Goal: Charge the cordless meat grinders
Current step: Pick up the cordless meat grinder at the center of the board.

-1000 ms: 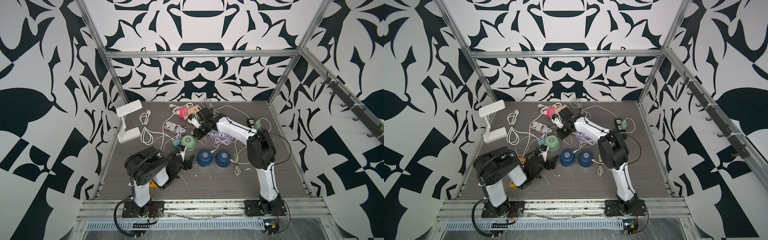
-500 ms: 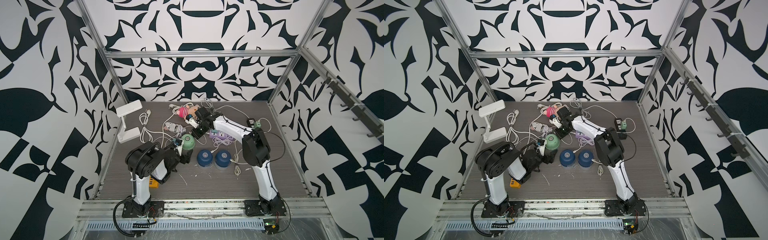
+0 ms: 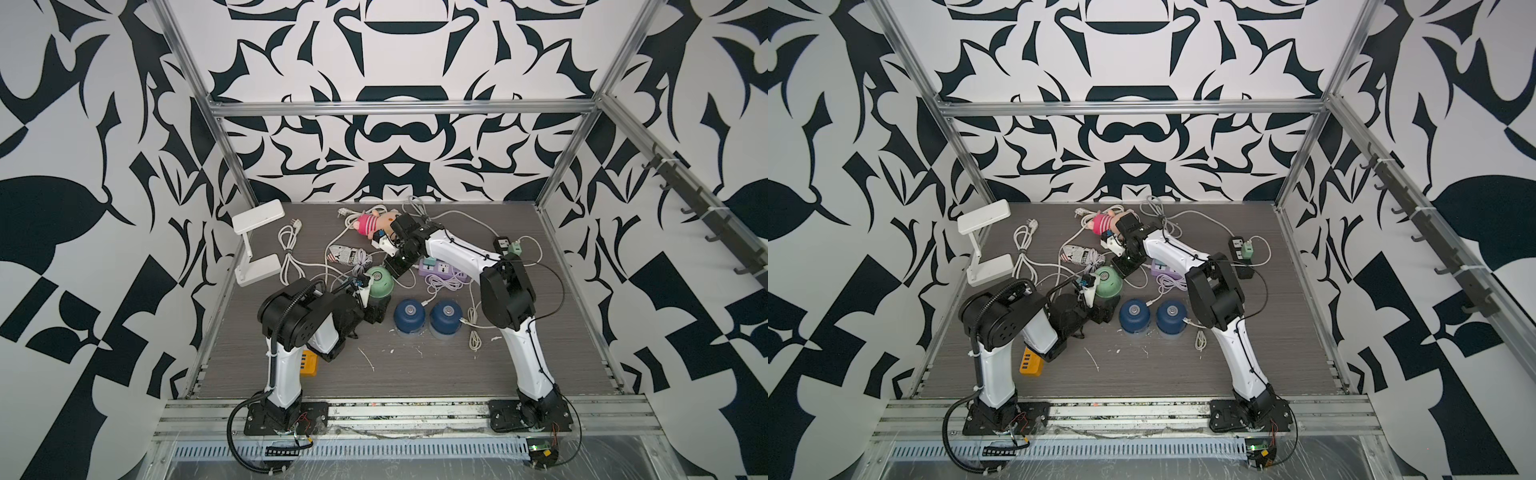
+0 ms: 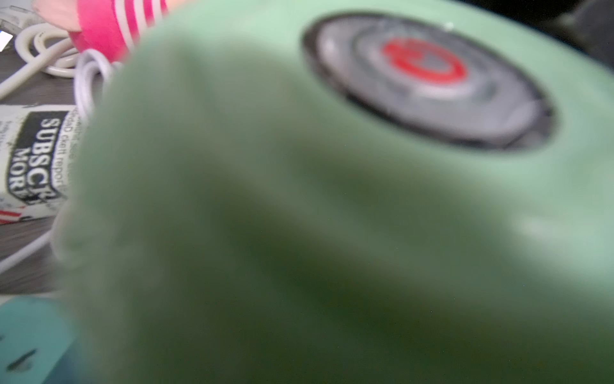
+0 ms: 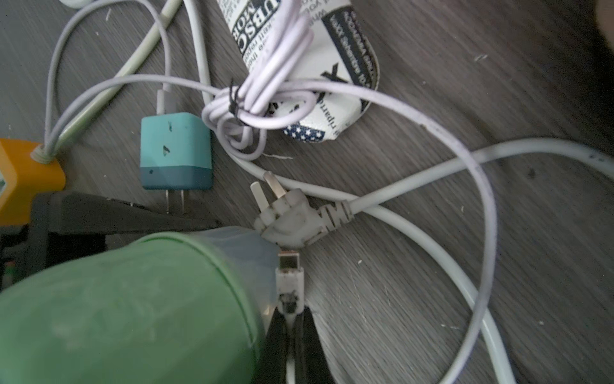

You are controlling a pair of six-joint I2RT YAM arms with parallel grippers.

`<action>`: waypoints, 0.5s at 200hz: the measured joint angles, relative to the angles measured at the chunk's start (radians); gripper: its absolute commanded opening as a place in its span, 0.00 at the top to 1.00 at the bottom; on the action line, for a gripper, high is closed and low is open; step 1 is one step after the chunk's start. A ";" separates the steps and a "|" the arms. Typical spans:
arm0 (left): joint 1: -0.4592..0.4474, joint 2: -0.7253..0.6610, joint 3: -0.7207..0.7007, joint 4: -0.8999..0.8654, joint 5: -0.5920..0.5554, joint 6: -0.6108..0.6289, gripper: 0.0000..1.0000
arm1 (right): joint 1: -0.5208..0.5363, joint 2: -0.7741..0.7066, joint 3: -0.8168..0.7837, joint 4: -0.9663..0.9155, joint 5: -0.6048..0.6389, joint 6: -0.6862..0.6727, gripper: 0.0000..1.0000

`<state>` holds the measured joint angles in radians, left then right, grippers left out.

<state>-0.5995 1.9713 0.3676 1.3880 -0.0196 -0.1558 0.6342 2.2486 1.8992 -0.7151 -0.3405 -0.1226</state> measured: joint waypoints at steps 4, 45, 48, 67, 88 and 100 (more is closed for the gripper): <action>0.000 0.000 0.002 -0.001 0.001 0.001 0.09 | 0.000 0.000 0.000 0.000 0.000 -0.001 1.00; 0.000 0.000 0.006 -0.003 0.002 0.018 0.09 | 0.000 0.014 0.030 -0.026 0.003 -0.011 1.00; 0.000 0.000 0.006 -0.003 0.002 0.019 0.08 | 0.000 0.018 0.034 -0.027 0.002 -0.011 1.00; 0.000 0.000 0.006 -0.002 0.001 0.022 0.06 | 0.003 0.035 0.047 -0.032 -0.002 -0.012 1.00; 0.000 -0.002 0.002 0.001 -0.003 0.020 0.01 | 0.007 0.053 0.048 -0.036 -0.011 -0.011 1.00; 0.000 -0.006 -0.009 0.007 -0.007 0.013 0.00 | 0.012 0.062 0.048 -0.041 -0.018 -0.011 1.00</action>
<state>-0.5995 1.9652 0.3588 1.3949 -0.0269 -0.1425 0.6460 2.3108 1.9476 -0.7559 -0.3584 -0.1341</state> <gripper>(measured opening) 0.991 0.066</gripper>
